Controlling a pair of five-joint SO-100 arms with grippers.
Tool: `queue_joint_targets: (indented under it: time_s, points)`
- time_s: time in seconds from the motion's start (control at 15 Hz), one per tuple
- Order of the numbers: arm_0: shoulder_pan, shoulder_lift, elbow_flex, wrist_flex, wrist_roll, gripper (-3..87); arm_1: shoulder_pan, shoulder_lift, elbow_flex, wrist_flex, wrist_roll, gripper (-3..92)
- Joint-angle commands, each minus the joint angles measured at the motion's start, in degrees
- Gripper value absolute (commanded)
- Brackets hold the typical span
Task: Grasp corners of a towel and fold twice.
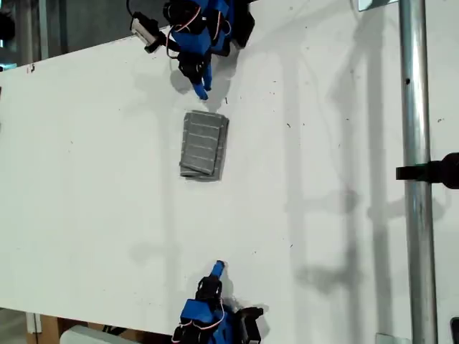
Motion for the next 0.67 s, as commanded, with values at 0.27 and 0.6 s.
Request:
queue_joint_targets:
  time_s: [0.27,0.6]
  points:
    - [0.8,0.1,0.4,0.2,10.5,-1.2,-0.2,-0.3,-0.5,1.0,-2.1,13.9]
    - [0.8,0.1,0.4,0.2,10.5,-1.2,-0.3,-0.3,-0.5,1.0,-2.1,14.0]
